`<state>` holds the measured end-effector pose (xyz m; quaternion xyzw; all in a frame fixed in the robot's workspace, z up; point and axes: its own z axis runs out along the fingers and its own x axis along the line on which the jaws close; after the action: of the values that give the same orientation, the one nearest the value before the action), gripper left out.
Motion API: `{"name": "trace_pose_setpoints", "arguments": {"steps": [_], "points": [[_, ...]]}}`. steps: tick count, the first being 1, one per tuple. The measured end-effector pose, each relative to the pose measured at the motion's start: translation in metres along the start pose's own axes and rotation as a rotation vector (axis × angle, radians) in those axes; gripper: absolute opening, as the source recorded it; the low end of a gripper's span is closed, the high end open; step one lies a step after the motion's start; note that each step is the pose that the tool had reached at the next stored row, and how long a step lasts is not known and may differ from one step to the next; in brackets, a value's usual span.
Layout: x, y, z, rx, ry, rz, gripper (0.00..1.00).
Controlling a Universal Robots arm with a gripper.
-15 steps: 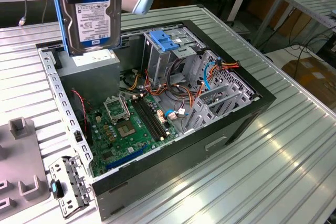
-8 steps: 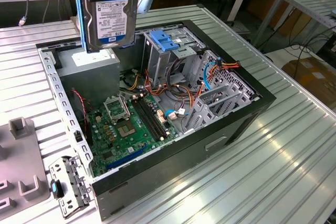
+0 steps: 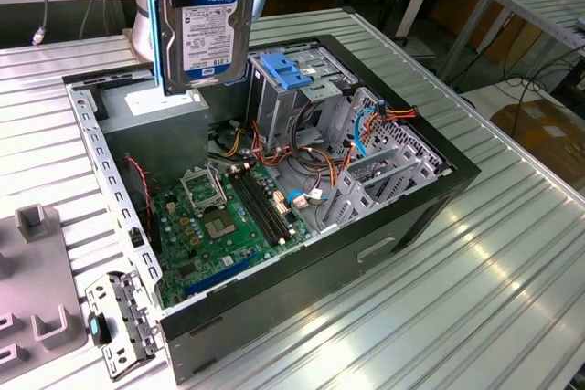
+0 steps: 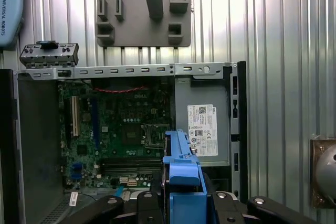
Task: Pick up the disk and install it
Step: 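Pick up the disk, then insert the disk into the insertion slot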
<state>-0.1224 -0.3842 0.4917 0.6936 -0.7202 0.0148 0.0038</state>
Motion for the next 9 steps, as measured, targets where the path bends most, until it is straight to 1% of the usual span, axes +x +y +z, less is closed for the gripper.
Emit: {"name": "trace_pose_setpoints", "arguments": {"steps": [3, 9], "points": [[0.0016, -0.0001, 0.0, 0.0, 0.0001, 0.0, 0.37], [0.0018, -0.0001, 0.0, -0.0001, 0.0001, 0.0, 0.37]]}}
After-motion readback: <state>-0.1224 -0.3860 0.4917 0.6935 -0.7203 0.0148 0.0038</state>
